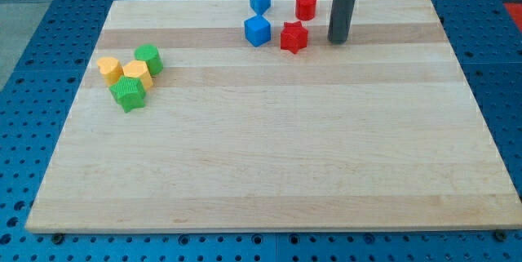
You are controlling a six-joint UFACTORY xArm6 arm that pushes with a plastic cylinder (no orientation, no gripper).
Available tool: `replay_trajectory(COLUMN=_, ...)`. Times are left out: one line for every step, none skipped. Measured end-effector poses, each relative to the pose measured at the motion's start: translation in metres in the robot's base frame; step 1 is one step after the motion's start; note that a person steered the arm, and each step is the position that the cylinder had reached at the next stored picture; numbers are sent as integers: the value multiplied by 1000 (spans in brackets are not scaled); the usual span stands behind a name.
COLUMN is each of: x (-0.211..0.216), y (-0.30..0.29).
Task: Move the red circle to the bottom right of the red star
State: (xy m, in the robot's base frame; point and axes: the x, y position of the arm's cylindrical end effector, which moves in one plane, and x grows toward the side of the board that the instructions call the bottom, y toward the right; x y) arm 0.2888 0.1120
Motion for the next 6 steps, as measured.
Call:
replay_trajectory(x=-5, y=-74)
replay_trajectory(x=53, y=-120)
replay_trajectory(x=48, y=-80)
replay_trajectory(x=3, y=-26)
replay_trajectory(x=-69, y=39)
replay_trajectory(x=-97, y=24)
